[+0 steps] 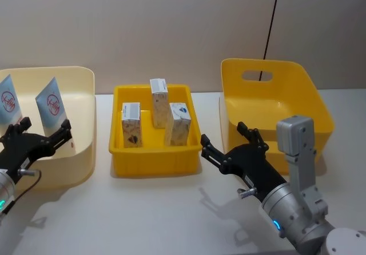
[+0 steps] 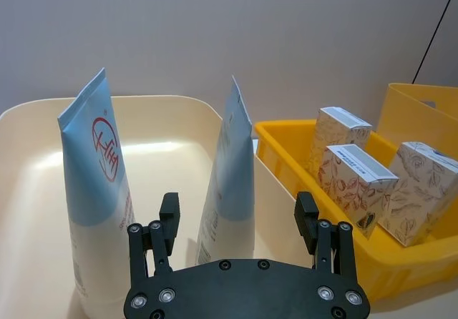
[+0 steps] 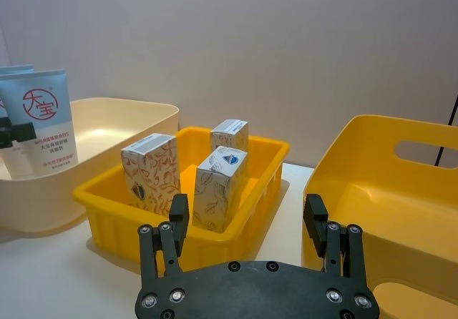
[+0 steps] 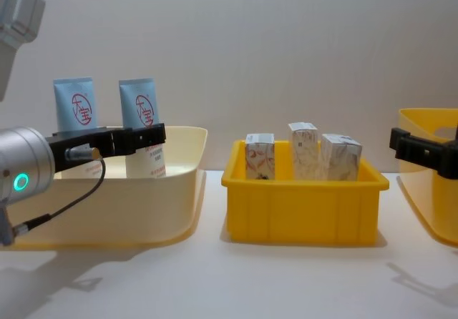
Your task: Bimanual collaborative sorting of washing and personal care products
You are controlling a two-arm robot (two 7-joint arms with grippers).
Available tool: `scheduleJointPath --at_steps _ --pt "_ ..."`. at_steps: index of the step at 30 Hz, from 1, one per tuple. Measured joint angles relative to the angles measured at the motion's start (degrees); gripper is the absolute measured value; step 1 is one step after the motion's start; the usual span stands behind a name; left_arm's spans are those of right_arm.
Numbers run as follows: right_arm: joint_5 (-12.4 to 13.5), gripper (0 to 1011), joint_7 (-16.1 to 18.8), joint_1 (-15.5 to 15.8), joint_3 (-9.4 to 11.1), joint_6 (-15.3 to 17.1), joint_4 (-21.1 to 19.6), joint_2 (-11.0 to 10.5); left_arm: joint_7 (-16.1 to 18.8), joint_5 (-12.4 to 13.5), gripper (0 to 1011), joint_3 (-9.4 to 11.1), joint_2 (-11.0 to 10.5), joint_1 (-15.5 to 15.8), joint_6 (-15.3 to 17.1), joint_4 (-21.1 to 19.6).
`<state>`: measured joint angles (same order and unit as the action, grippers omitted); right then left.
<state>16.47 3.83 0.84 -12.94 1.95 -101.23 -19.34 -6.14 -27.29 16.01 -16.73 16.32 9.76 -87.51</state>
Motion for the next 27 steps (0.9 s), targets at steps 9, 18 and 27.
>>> scheduleJointPath --at_steps 9,18,27 --pt "0.0 1001 0.0 0.0 0.0 0.0 0.0 0.0 -1.6 -0.4 1003 0.2 1.5 3.1 0.4 4.6" --pt "0.0 1001 0.0 0.0 0.0 0.0 0.0 0.0 -2.9 0.2 1003 0.9 2.8 6.0 0.0 8.8" --pt "0.0 1001 0.0 0.0 0.0 0.0 0.0 0.0 -3.5 0.9 997 1.3 3.7 7.7 -0.7 11.3"
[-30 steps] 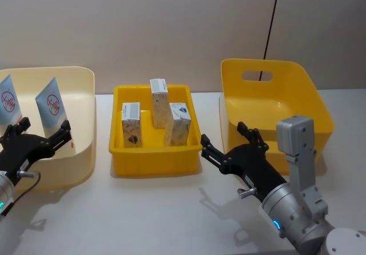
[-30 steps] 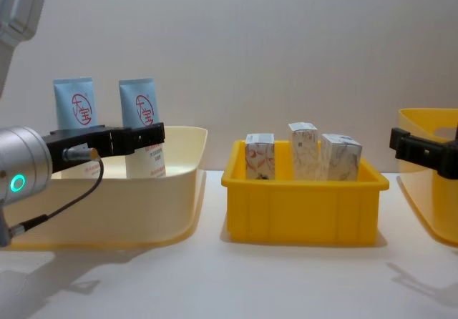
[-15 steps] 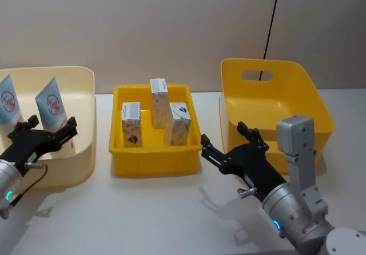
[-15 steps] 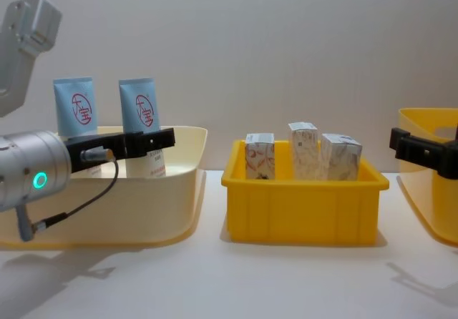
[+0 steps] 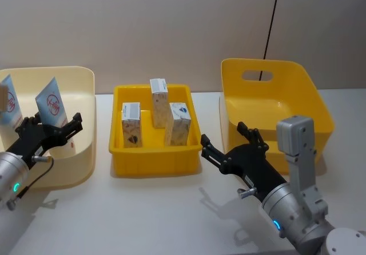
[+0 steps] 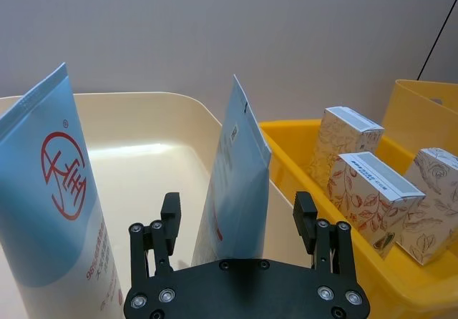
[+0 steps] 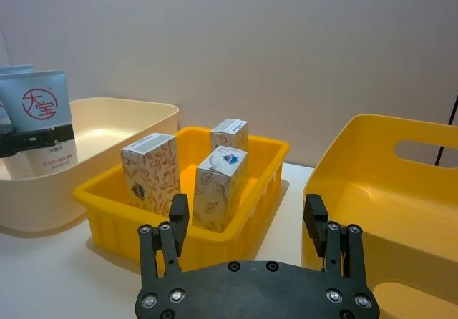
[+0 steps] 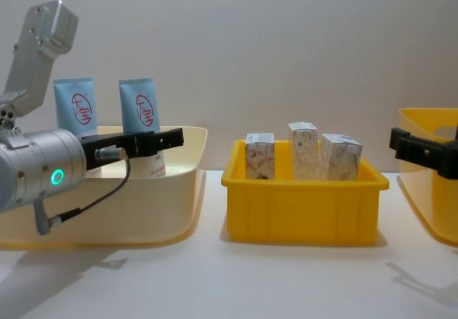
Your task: Bimanual collaborative sorting of washing and personal care products
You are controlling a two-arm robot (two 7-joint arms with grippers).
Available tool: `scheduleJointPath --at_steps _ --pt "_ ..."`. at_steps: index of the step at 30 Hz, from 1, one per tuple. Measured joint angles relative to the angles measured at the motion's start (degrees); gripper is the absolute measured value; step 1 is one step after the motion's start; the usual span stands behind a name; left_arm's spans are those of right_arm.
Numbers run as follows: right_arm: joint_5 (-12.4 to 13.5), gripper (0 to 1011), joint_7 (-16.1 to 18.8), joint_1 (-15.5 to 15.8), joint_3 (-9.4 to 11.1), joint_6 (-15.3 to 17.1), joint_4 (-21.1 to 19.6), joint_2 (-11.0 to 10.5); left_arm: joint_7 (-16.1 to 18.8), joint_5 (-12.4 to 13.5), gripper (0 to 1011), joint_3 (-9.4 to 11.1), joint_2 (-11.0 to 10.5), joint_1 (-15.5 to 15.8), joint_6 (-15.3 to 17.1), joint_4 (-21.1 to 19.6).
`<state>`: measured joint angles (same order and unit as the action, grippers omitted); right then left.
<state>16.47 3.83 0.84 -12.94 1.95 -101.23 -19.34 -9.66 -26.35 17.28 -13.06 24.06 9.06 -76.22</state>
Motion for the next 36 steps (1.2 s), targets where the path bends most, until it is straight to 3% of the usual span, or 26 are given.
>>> scheduleJointPath --at_steps 5,22,36 --pt "0.0 1001 0.0 0.0 0.0 0.0 0.0 0.0 -0.2 0.2 914 0.1 0.2 0.5 -0.2 0.7" --pt "0.0 1001 0.0 0.0 0.0 0.0 0.0 0.0 -0.4 0.6 386 0.3 0.6 1.3 -0.5 1.9" --pt "0.0 1001 0.0 0.0 0.0 0.0 0.0 0.0 -2.3 0.2 286 -0.4 0.6 1.2 -1.9 1.9"
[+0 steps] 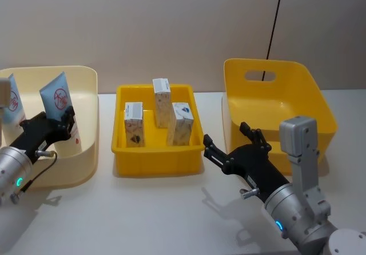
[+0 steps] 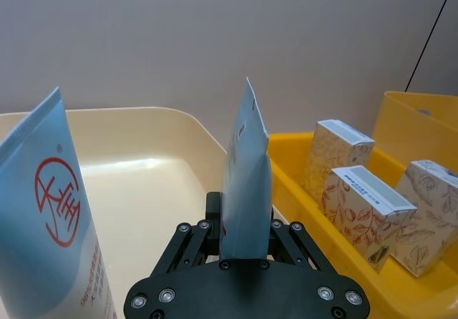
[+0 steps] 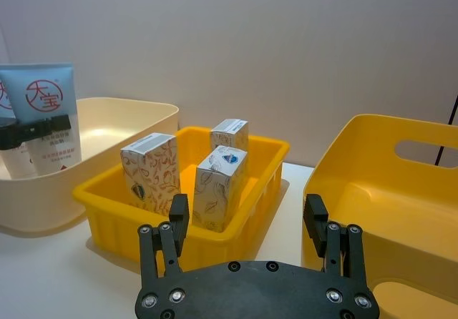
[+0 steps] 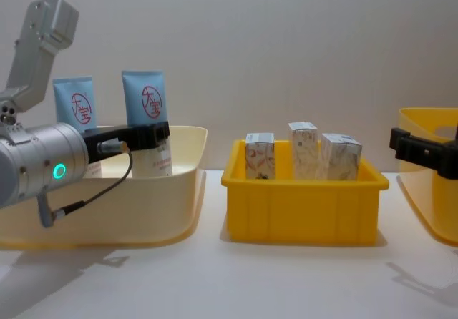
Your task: Bimanual collaborative sorting of washing and personal care products
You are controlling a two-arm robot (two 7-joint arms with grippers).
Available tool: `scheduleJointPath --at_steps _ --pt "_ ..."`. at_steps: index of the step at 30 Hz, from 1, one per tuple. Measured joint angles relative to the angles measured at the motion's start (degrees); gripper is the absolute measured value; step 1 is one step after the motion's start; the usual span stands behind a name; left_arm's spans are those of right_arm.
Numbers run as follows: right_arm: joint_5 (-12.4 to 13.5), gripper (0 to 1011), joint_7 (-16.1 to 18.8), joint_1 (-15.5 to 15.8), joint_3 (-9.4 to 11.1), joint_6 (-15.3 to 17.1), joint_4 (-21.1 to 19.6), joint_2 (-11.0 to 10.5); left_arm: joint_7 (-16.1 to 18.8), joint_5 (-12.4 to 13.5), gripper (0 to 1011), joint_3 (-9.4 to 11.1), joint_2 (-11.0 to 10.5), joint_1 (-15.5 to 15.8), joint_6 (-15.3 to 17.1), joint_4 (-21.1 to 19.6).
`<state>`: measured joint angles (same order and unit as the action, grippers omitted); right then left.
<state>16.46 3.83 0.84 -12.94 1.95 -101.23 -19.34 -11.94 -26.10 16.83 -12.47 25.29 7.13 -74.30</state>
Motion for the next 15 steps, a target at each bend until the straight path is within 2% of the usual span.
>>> scheduleJointPath --at_steps 8,15 --pt "0.0 1001 0.0 0.0 0.0 0.0 0.0 0.0 -3.1 -0.8 285 -0.8 -0.8 0.4 -2.3 -0.5" --pt "0.0 1001 0.0 0.0 0.0 0.0 0.0 0.0 -7.5 -2.3 286 -1.2 -2.0 1.0 -4.4 -1.3"
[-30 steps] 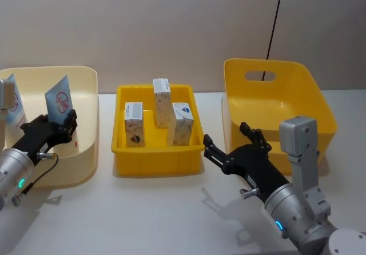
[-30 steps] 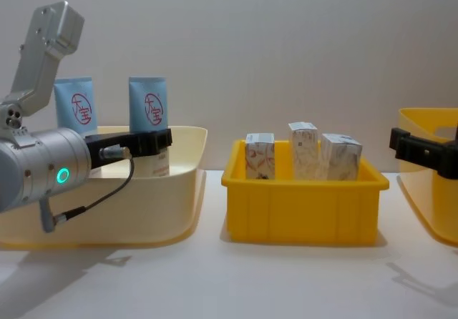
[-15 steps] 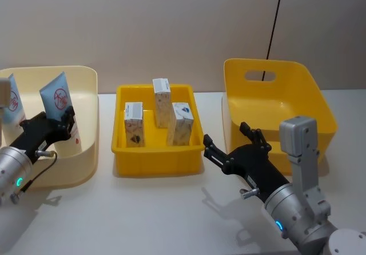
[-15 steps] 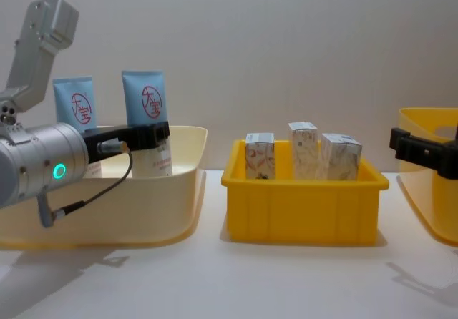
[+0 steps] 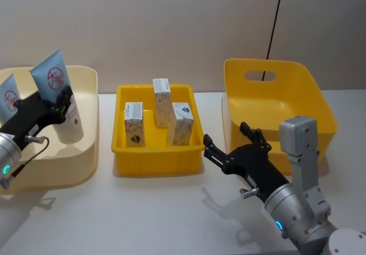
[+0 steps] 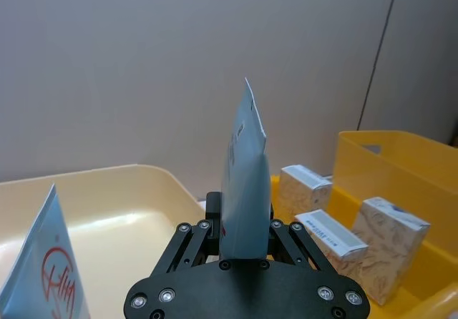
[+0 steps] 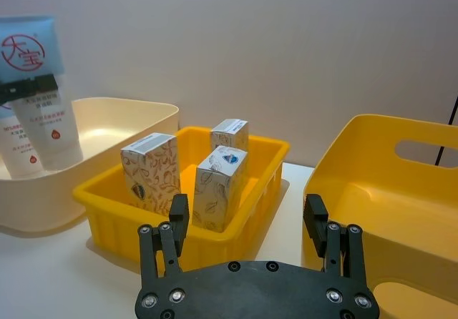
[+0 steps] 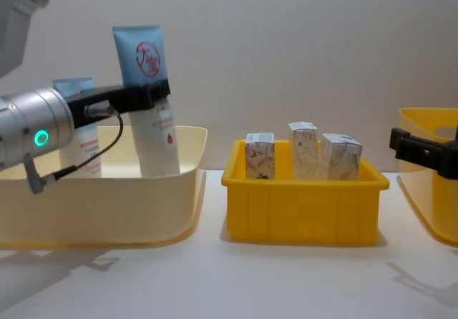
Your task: Bimanual collaborative sorting of washing and personal care products
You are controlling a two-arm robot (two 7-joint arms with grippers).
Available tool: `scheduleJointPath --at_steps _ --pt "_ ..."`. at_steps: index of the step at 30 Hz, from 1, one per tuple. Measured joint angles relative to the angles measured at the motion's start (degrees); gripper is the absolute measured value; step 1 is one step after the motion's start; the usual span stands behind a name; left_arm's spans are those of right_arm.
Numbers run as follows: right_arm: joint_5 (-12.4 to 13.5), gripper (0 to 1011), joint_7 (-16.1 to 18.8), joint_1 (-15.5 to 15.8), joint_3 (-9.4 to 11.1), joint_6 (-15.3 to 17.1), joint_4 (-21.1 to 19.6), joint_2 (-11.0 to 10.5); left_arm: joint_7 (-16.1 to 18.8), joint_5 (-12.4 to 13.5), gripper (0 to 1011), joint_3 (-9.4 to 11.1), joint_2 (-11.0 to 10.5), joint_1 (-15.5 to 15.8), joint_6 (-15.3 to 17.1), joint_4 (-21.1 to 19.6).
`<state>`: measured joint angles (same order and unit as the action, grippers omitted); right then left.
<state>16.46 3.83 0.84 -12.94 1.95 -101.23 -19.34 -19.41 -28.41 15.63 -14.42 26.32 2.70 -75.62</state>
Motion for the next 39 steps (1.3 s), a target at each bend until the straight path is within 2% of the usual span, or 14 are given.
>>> scheduleJointPath --at_steps 10,23,39 --pt "0.0 1001 0.0 0.0 0.0 0.0 0.0 0.0 -6.5 -2.9 286 0.2 -1.3 0.6 -1.4 -0.9" --pt "0.0 1001 0.0 0.0 0.0 0.0 0.0 0.0 -15.8 -7.6 285 1.8 -2.1 1.0 -1.8 -1.9" --pt "0.0 1001 0.0 0.0 0.0 0.0 0.0 0.0 -26.9 -12.7 286 5.8 -1.2 1.7 -1.2 -1.9"
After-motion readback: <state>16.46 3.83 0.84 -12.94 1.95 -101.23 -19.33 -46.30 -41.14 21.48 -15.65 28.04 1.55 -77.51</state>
